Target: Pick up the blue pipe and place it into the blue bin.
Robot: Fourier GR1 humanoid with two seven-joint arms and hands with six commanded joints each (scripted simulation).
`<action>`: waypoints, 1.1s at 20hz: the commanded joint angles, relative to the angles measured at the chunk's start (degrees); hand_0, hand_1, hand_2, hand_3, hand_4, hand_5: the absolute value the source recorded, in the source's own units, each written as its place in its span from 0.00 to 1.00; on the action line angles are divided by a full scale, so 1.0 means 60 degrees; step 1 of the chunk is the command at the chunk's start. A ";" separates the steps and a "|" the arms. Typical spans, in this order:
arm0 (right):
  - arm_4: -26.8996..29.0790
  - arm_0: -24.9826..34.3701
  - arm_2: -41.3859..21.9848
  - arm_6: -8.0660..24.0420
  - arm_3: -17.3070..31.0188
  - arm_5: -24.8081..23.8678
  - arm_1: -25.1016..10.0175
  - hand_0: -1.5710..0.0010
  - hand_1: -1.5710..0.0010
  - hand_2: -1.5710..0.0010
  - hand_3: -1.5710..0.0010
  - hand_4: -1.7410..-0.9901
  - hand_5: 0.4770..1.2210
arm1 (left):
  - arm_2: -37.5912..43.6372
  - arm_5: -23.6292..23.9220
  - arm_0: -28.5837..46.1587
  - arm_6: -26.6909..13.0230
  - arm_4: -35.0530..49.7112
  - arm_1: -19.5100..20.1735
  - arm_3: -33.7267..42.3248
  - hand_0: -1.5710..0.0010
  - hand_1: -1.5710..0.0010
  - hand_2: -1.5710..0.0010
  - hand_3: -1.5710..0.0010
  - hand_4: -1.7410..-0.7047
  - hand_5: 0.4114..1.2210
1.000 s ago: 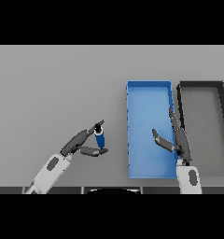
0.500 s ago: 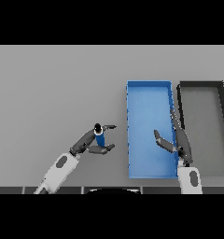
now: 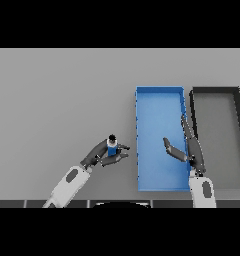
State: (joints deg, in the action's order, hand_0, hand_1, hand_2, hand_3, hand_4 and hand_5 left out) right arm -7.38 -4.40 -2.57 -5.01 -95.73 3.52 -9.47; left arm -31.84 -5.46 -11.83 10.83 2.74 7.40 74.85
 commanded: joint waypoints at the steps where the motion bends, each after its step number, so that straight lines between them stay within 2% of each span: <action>1: -0.0070 -0.0015 -0.0043 -0.0040 -0.0021 -0.0046 0.0037 1.00 1.00 1.00 1.00 0.69 0.21 | 0.0029 0.0067 0.0035 0.0142 -0.0039 -0.0045 0.0125 0.10 0.09 0.08 0.08 0.24 0.94; 3: 0.0052 0.0092 0.0053 0.0021 0.0048 0.0022 -0.0041 1.00 1.00 1.00 1.00 0.70 0.20 | 0.0158 0.0002 0.0022 0.0214 0.0053 0.0066 0.0557 0.07 0.06 0.05 0.05 0.25 0.96; 7: -0.0125 0.0066 -0.0020 -0.0119 0.0077 -0.0001 -0.0065 1.00 1.00 1.00 1.00 0.69 0.22 | 0.0293 0.0012 -0.0233 -0.0058 0.0122 -0.0233 0.1233 0.03 0.02 0.02 0.02 0.26 0.98; 9: -0.0233 0.0172 0.0018 0.0093 0.0148 -0.0119 -0.0087 1.00 1.00 1.00 1.00 0.72 0.22 | 0.0276 -0.0135 -0.0451 -0.0365 0.0134 -0.0373 0.1453 0.02 0.01 0.01 0.01 0.27 0.99; 11: -0.0281 0.0013 0.0003 -0.0199 0.0183 -0.0087 -0.0120 1.00 1.00 1.00 1.00 0.74 0.22 | 0.0245 -0.0307 -0.0593 -0.0354 0.0090 -0.0358 0.1916 0.01 0.01 0.01 0.01 0.27 0.99; 16: -0.0185 0.0018 0.0121 -0.0347 0.0187 -0.0019 -0.0254 1.00 1.00 1.00 1.00 0.78 0.22 | 0.0192 -0.0511 -0.0721 -0.1155 -0.0097 -0.0504 0.2351 0.00 0.00 0.00 0.00 0.26 1.00; 17: -0.0262 0.0079 0.0063 -0.0249 0.0188 -0.0060 -0.0217 1.00 1.00 1.00 1.00 0.79 0.22 | 0.0304 -0.0542 -0.0845 -0.1233 -0.0079 -0.0548 0.2327 0.00 0.00 0.00 0.00 0.26 1.00; 21: -0.0657 -0.0280 -0.0026 -0.0239 -0.0347 -0.0471 -0.0142 1.00 1.00 1.00 1.00 0.80 0.22 | 0.0235 -0.0728 -0.0526 -0.1210 -0.0247 -0.0630 0.2409 0.00 0.00 0.00 0.00 0.27 1.00; 22: -0.0772 -0.0410 -0.0047 -0.0178 -0.0533 -0.0584 -0.0129 1.00 1.00 1.00 1.00 0.77 0.22 | 0.0311 -0.0701 -0.0608 -0.1298 -0.0307 -0.0693 0.2361 0.00 0.00 0.00 0.00 0.27 1.00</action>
State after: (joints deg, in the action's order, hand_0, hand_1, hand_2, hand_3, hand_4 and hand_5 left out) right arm -12.01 -6.88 -2.85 -6.23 -98.92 0.02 -10.25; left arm -29.95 -9.73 -15.50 3.06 0.83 3.24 89.02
